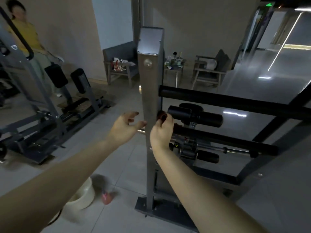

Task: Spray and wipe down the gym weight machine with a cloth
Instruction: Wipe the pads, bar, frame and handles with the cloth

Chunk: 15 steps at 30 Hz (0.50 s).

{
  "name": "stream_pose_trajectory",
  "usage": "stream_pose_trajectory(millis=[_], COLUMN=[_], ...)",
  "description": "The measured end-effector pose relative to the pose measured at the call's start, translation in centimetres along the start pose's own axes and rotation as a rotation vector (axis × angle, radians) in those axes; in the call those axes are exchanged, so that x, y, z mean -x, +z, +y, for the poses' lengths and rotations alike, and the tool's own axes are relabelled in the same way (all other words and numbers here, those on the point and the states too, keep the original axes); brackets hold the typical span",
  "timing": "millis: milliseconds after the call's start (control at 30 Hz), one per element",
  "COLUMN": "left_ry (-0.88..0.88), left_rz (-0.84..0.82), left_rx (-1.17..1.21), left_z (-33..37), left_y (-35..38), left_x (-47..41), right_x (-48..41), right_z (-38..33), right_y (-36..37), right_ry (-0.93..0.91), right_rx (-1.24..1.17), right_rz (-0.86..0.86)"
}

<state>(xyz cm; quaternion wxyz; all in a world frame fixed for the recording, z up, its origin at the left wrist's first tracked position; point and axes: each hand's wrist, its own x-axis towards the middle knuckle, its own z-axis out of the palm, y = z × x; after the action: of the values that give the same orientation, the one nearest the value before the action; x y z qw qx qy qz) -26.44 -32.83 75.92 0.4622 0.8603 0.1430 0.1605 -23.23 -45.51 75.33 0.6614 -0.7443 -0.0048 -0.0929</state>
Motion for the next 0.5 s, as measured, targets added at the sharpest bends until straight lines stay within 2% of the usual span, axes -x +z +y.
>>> stream_pose_trajectory(millis=[67, 133, 267, 333, 500], left_ry=[-0.054, -0.099, -0.042, -0.006, 0.032], left_rz=[-0.143, -0.372, -0.761, -0.826, -0.792], left_rx=[0.087, 0.166, 0.182, 0.185, 0.228], left_z=[-0.8, -1.3, -1.0, -0.9, -1.9], left_y=[-1.8, -3.8, -6.2, -6.7, -9.4], left_x=[-0.2, -0.4, -0.8, -1.2, -3.2], right_x=[0.1, 0.3, 1.8, 3.2, 3.5], right_z=[-1.1, -2.3, -4.7, -5.7, -6.7], right_y=[1.7, 2.1, 0.9, 1.0, 4.4], right_ry=[0.141, 0.271, 0.588, 0.64, 0.608], right_rx=[-0.081, -0.163, -0.401, -0.449, -0.347], right_rz=[0.08, 0.111, 0.056, -0.014, -0.078])
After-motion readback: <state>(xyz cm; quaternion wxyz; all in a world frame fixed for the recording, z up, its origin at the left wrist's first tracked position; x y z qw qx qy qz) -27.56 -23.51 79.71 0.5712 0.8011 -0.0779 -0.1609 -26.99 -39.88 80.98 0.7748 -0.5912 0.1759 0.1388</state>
